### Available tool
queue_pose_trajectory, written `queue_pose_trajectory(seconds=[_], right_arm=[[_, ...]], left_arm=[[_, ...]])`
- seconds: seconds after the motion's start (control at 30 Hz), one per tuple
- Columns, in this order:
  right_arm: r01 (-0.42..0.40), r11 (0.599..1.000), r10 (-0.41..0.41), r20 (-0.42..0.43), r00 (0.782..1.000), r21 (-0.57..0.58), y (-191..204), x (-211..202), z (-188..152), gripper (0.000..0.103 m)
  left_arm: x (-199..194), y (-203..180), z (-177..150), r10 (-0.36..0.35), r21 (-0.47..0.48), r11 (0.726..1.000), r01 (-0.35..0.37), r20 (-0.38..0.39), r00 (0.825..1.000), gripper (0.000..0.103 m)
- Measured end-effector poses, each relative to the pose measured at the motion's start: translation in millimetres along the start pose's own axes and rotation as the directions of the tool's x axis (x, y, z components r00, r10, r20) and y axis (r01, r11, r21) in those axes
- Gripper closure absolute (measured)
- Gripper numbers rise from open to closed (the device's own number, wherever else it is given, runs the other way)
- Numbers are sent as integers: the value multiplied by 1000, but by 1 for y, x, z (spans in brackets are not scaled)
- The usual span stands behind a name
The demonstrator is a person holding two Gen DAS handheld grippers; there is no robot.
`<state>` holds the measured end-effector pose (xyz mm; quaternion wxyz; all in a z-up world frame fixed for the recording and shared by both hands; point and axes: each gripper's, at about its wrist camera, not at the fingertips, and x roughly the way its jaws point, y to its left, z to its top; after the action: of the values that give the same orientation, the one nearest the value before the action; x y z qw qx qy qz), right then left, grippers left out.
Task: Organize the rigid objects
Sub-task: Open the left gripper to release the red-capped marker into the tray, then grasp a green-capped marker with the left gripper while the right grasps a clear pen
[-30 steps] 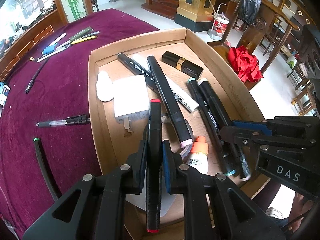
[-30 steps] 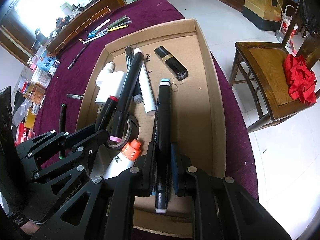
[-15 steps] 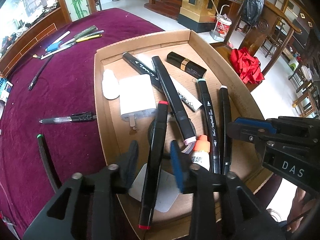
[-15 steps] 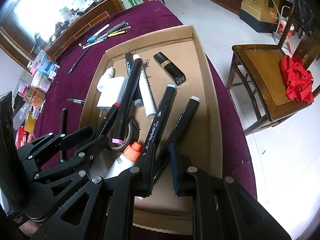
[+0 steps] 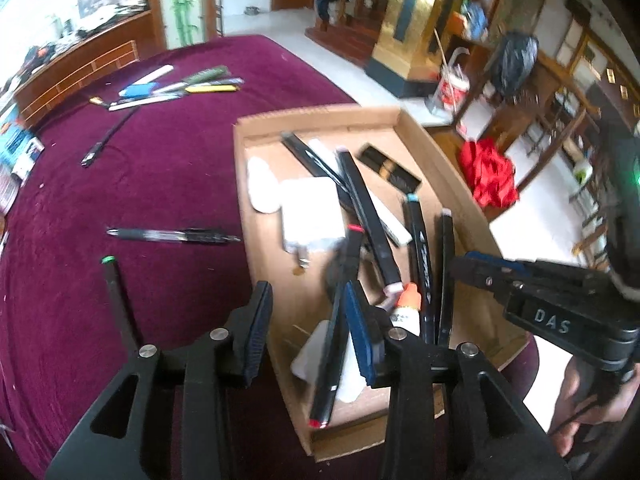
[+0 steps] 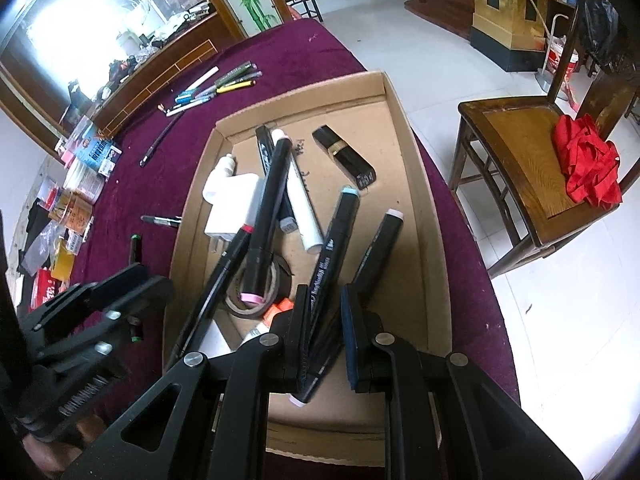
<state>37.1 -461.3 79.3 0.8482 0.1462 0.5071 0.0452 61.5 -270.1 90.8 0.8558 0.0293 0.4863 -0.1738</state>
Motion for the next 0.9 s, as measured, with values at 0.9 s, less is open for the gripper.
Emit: queue_pose_trajectory(seconds=[0.9], right_arm=[[-87, 992, 86, -16, 996, -91, 30, -1, 1, 89]], left_arm=[[38, 152, -45, 186, -356, 907, -227, -145, 972, 90]])
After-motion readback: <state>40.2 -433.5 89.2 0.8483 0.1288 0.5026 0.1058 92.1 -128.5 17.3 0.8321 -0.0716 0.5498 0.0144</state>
